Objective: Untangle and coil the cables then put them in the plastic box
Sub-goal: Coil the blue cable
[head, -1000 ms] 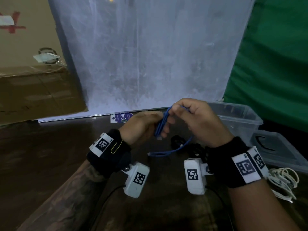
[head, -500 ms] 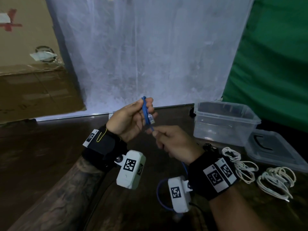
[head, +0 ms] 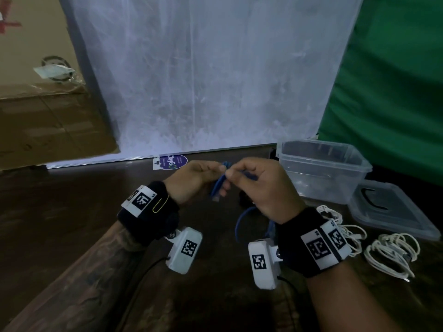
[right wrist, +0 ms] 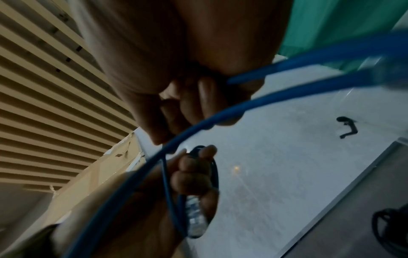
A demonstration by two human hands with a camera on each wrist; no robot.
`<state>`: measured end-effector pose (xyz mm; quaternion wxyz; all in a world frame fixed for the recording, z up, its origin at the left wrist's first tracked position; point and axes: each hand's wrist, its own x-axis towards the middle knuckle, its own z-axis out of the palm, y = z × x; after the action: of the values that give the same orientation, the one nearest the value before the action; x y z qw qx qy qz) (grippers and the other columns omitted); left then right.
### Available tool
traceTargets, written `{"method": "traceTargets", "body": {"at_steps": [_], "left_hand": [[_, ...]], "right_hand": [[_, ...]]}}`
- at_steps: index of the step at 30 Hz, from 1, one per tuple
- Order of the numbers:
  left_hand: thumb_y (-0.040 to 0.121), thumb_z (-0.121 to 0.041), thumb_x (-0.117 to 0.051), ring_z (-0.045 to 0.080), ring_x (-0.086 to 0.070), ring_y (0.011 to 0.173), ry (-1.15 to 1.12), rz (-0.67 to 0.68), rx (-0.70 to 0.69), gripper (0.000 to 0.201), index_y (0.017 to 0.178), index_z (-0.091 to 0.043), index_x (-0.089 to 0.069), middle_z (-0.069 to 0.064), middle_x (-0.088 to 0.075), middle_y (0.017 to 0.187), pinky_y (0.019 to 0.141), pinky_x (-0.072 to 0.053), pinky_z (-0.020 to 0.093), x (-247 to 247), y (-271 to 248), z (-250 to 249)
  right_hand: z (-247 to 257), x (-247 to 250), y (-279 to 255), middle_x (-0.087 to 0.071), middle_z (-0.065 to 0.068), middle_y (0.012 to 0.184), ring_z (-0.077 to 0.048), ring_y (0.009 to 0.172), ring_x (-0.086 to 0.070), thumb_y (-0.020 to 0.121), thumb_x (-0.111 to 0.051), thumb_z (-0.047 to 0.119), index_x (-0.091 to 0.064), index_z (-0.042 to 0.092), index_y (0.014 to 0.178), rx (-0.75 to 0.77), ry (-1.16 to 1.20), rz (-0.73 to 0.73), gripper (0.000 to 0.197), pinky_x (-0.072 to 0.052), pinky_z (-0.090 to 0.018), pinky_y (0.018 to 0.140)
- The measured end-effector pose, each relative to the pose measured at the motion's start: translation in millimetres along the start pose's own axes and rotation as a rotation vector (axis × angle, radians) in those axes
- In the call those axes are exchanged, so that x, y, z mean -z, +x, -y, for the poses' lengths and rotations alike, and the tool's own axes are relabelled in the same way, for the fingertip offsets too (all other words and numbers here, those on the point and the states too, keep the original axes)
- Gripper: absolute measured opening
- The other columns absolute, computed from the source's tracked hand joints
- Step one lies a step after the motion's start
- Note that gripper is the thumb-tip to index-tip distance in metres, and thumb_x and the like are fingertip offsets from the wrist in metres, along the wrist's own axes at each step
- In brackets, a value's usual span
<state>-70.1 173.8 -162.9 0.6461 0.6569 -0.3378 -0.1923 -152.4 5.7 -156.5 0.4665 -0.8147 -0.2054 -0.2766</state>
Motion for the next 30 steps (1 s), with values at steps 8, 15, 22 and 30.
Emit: {"method": "traceTargets", "body": {"at_steps": [8,15,22,30], "left_hand": [[0.095,-0.024,-0.042,0.020,-0.048,0.064,-0.223,0.220,0.098,0.029,0.098,-0.003,-0.060,0.008,-0.051,0.073,0.070,-0.051,0.033,-1,-6,-14],[0.094,-0.025,-0.040,0.017,-0.046,0.059,-0.367,0.318,0.196,0.030,0.093,-0.004,-0.061,0.005,-0.049,0.068,0.073,-0.050,0.034,0,-7,-15],[0.095,-0.020,-0.039,0.009,-0.048,0.059,-0.814,0.290,0.043,0.021,0.089,-0.011,-0.057,-0.004,-0.049,0.070,0.073,-0.051,0.027,-2,-11,-25],[0.101,-0.016,-0.033,0.007,-0.056,0.064,-0.797,-0.271,-0.221,0.025,0.083,-0.012,-0.051,-0.003,-0.053,0.067,0.082,-0.053,0.028,12,7,-20]], "right_hand": [[-9,5,-1,-0.072,-0.002,0.075,-0.016,0.072,-0.069,0.088,-0.073,0.015,-0.071,0.008,0.085,-0.009,0.036,-0.130,0.008,-0.057,-0.040,0.070],[-15,11,1,-0.072,-0.001,0.084,-0.012,0.079,-0.068,0.087,-0.073,0.008,-0.070,0.008,0.089,-0.055,0.125,-0.154,0.004,-0.052,-0.021,0.073],[-31,-4,0,-0.068,-0.003,0.077,-0.016,0.069,-0.064,0.099,-0.053,0.020,-0.070,0.010,0.103,-0.113,0.090,-0.053,0.020,-0.051,-0.032,0.065],[-15,-36,-7,-0.067,0.010,0.078,0.006,0.060,-0.059,0.098,-0.058,0.018,-0.069,0.016,0.116,-0.337,-0.037,0.287,0.021,-0.047,-0.020,0.063]]}}
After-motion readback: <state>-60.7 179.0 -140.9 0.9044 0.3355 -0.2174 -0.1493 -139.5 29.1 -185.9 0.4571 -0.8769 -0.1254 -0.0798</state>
